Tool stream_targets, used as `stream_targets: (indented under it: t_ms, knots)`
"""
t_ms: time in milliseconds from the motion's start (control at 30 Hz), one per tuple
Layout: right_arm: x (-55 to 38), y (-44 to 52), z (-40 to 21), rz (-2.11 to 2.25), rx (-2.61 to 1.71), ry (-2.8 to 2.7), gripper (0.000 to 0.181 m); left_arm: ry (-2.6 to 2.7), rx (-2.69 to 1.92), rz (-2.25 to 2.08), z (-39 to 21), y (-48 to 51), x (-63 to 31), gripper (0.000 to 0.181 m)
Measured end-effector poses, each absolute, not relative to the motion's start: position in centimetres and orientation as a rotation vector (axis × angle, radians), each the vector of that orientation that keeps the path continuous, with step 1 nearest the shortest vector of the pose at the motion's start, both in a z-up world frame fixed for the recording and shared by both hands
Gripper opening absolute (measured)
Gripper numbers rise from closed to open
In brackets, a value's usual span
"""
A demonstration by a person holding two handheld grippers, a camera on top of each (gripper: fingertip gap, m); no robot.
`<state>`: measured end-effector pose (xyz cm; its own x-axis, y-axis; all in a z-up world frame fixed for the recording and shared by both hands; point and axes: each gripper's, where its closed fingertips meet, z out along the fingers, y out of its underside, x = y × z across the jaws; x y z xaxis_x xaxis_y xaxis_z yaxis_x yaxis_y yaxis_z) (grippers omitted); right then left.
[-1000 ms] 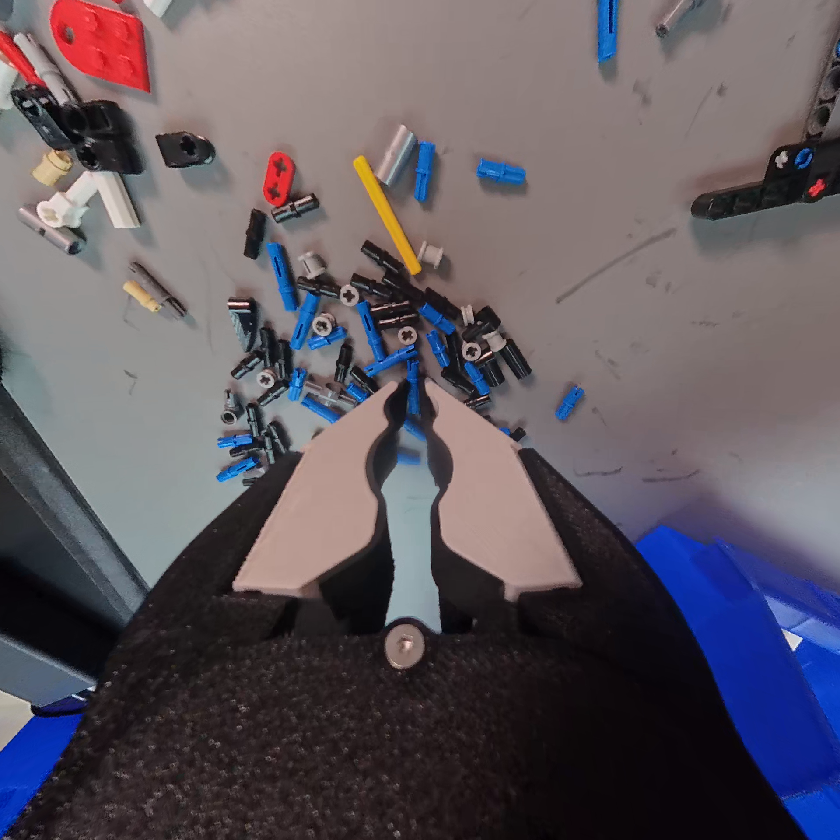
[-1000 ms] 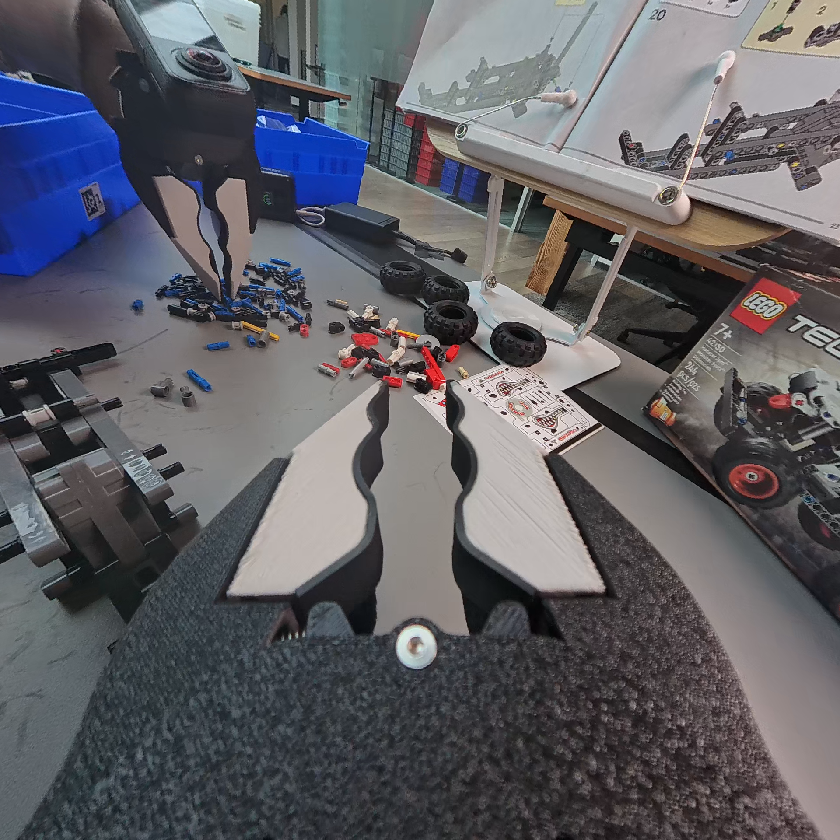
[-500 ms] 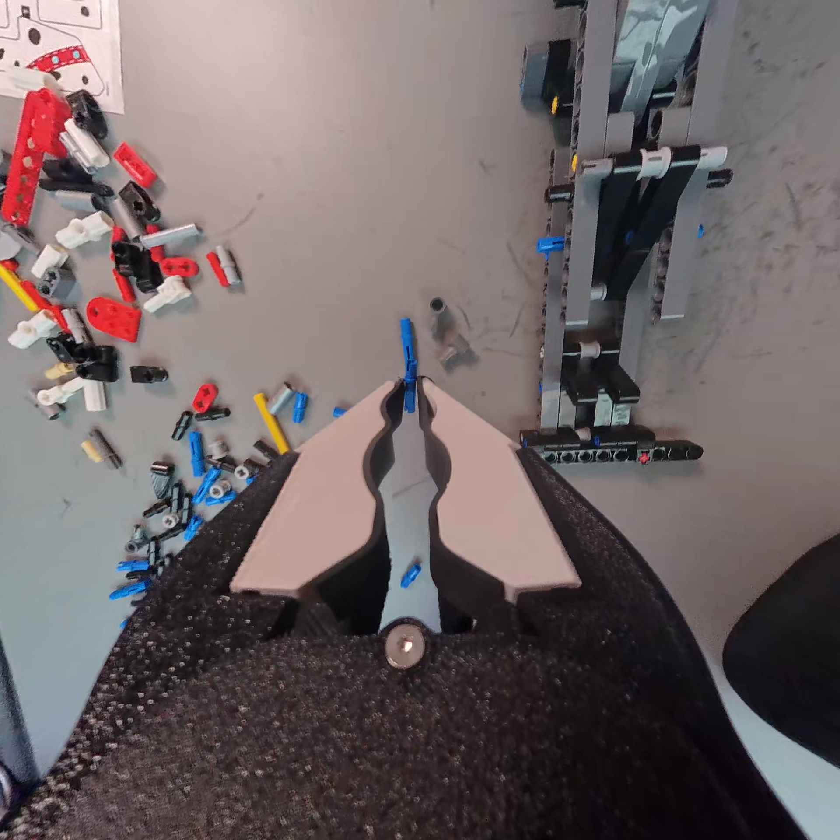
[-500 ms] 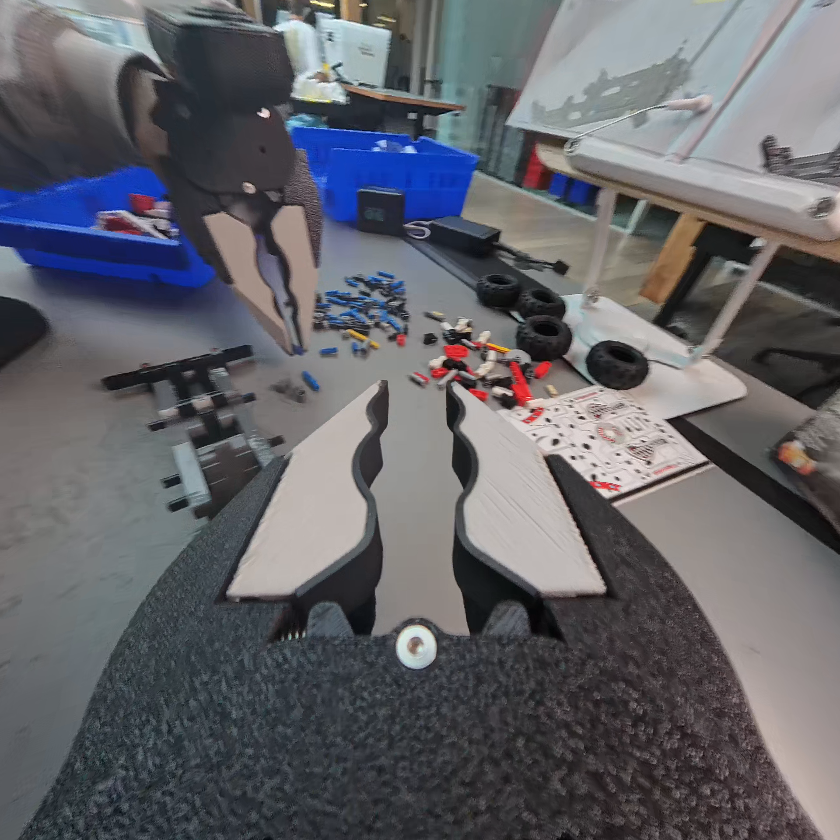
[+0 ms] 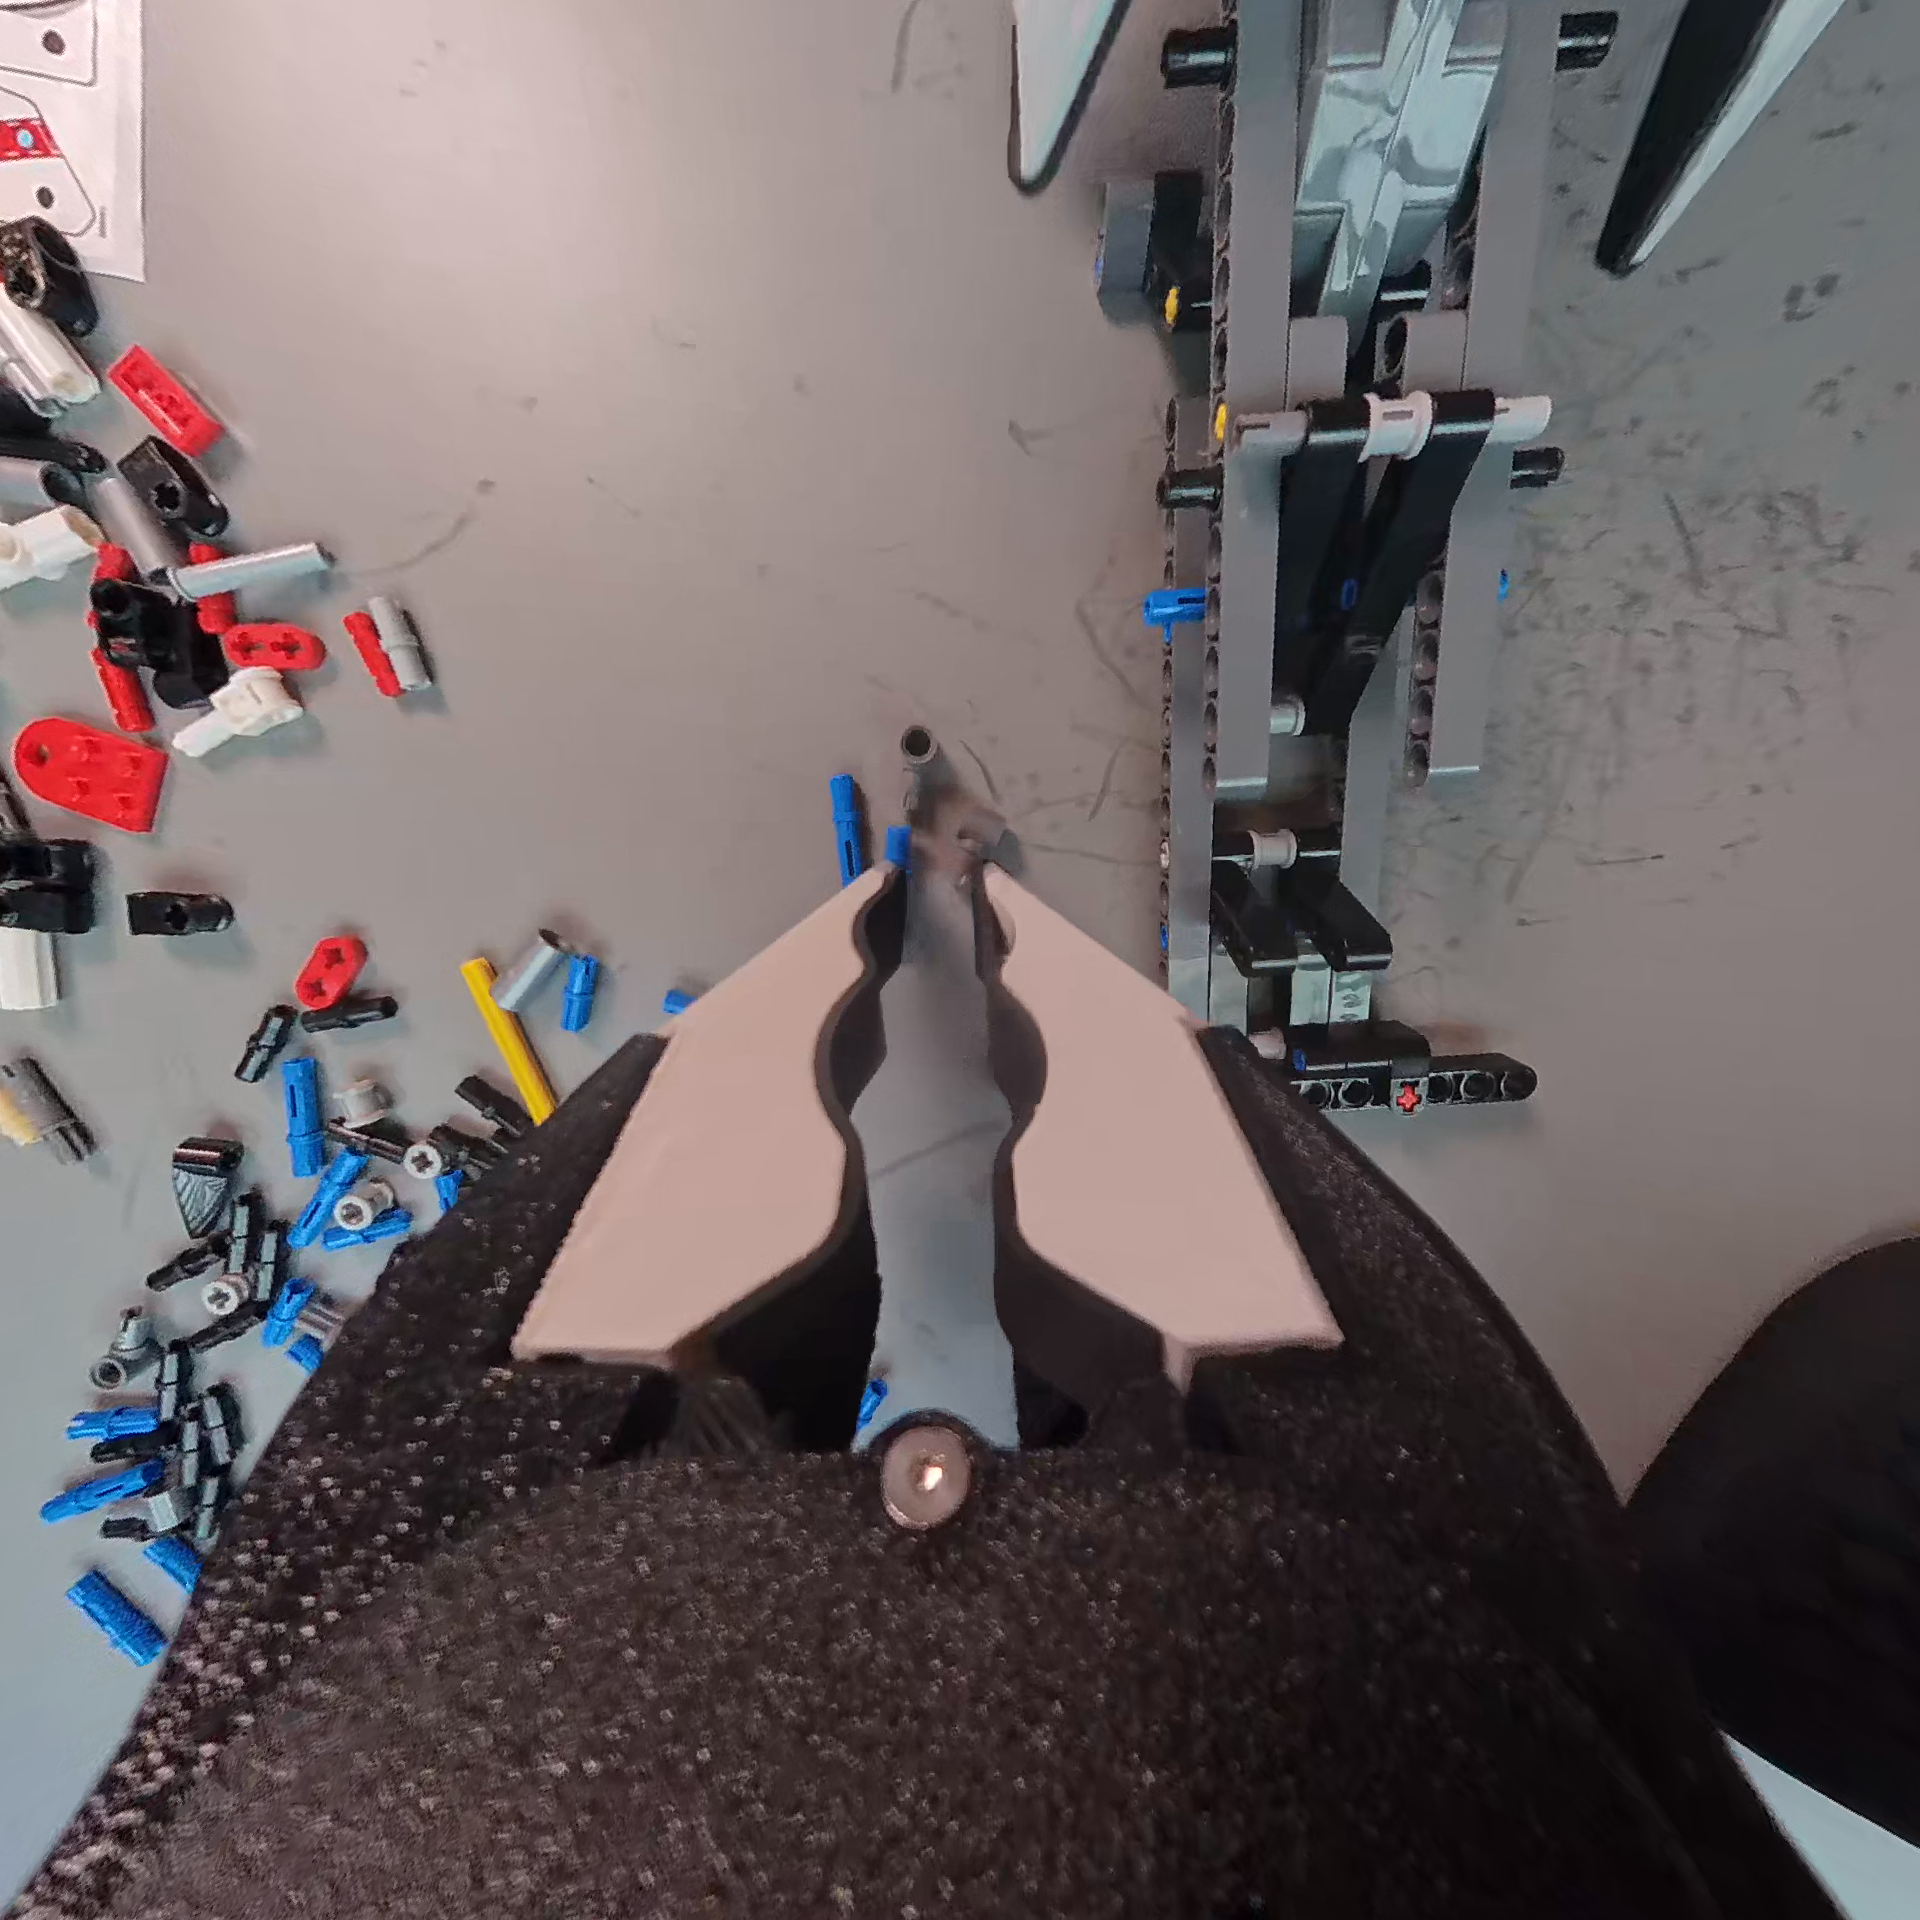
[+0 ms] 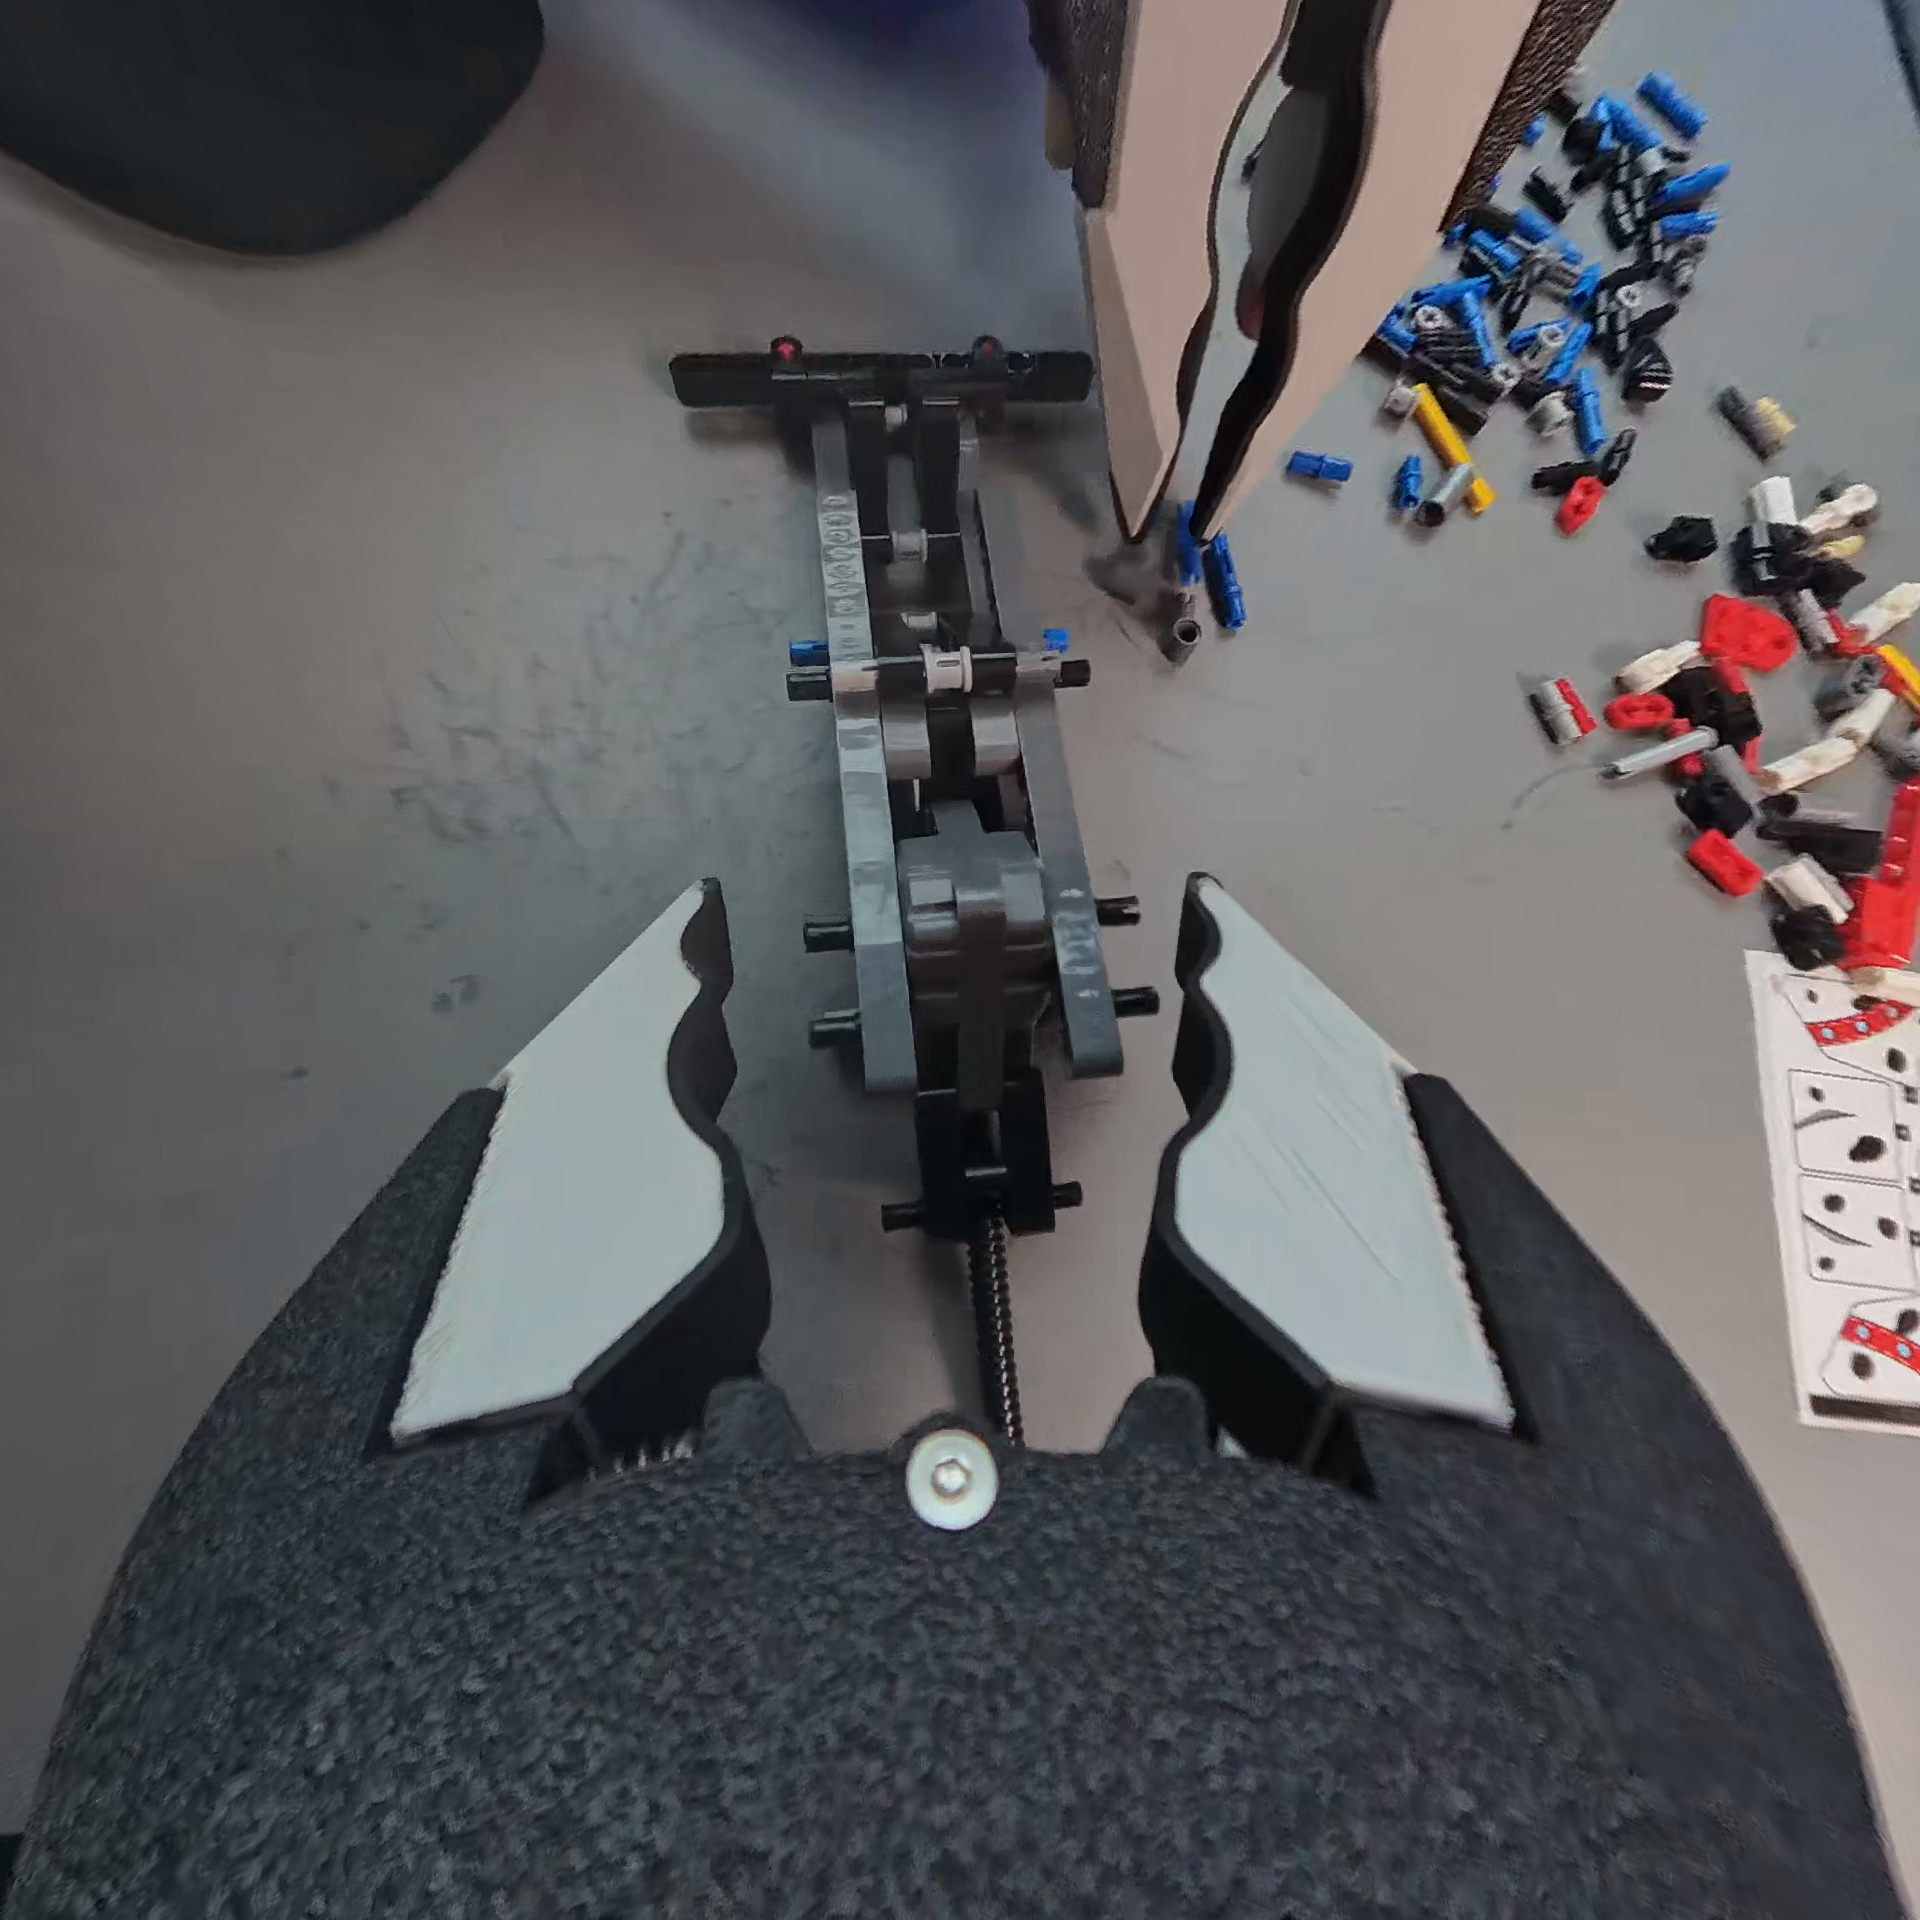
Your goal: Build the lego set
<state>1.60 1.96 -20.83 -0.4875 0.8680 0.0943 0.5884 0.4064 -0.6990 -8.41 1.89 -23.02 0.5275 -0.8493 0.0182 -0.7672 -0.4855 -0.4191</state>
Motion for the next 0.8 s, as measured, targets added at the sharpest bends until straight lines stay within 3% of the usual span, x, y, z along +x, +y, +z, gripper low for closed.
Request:
stream_targets:
  t_ms: [100, 367, 600, 800]
  knots:
    - [1.3, 1.9, -21.8, 0.754, -1.209, -2.289, 0.066, 1.325, -2.387, -0.319, -22.9, 1.7, -8.4, 0.021]
    - [6.5, 1.0, -21.6, 0.767, -1.233, -2.354, 0.064, 1.345, -2.341, -0.260, -23.5, 2.4, -8.4, 0.053]
    - [13.6, 7.2, -20.2, 0.681, -1.467, -2.111, 0.064, 1.368, -2.364, -0.327, -23.8, 2.1, -8.1, 0.038]
    - [13.1, 13.1, -20.4, 0.698, -1.535, -1.999, 0.064, 1.335, -2.382, -0.323, -23.8, 1.6, -7.9, 0.024]
